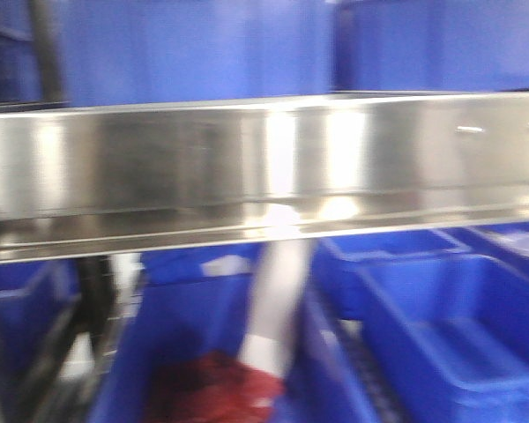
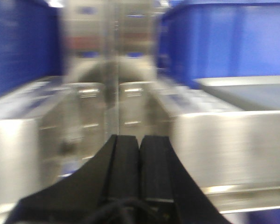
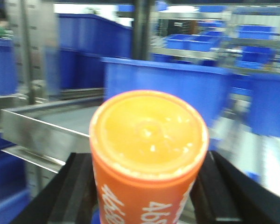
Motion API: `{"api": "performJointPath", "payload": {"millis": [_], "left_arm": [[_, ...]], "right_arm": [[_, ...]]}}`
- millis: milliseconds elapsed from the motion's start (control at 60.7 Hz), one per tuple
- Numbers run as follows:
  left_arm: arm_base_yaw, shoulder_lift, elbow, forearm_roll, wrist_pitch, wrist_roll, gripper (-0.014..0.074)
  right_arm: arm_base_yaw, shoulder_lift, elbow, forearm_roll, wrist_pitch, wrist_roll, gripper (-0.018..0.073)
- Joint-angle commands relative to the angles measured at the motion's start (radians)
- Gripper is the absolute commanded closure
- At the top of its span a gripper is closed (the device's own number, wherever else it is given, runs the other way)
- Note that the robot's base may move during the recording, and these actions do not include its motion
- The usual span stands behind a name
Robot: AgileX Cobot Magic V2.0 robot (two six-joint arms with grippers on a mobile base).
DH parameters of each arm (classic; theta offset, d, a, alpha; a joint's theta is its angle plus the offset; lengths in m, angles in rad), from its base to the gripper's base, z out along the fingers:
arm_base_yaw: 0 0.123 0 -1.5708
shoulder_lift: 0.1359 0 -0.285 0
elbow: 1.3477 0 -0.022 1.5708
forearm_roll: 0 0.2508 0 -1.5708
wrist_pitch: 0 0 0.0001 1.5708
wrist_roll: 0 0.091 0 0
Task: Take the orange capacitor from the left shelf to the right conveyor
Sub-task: 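Drive the base to the conveyor holding the capacitor in the right gripper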
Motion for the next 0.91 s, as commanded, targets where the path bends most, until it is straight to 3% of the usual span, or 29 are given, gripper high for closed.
{"api": "performJointPath", "payload": {"millis": [0,890], "left_arm": [[0.007,-0.011,-0.004,-0.006,-0.083,0.0,0.0701],[0.015,-0.011,-0.004,-0.006,-0.083,0.0,0.0701]], "right_arm": [[-0.003,0.014,-0.028,-0.006,-0.093,-0.002,0.0501],[-0.003,0.014,-0.028,-0.006,-0.093,-0.002,0.0501]]}}
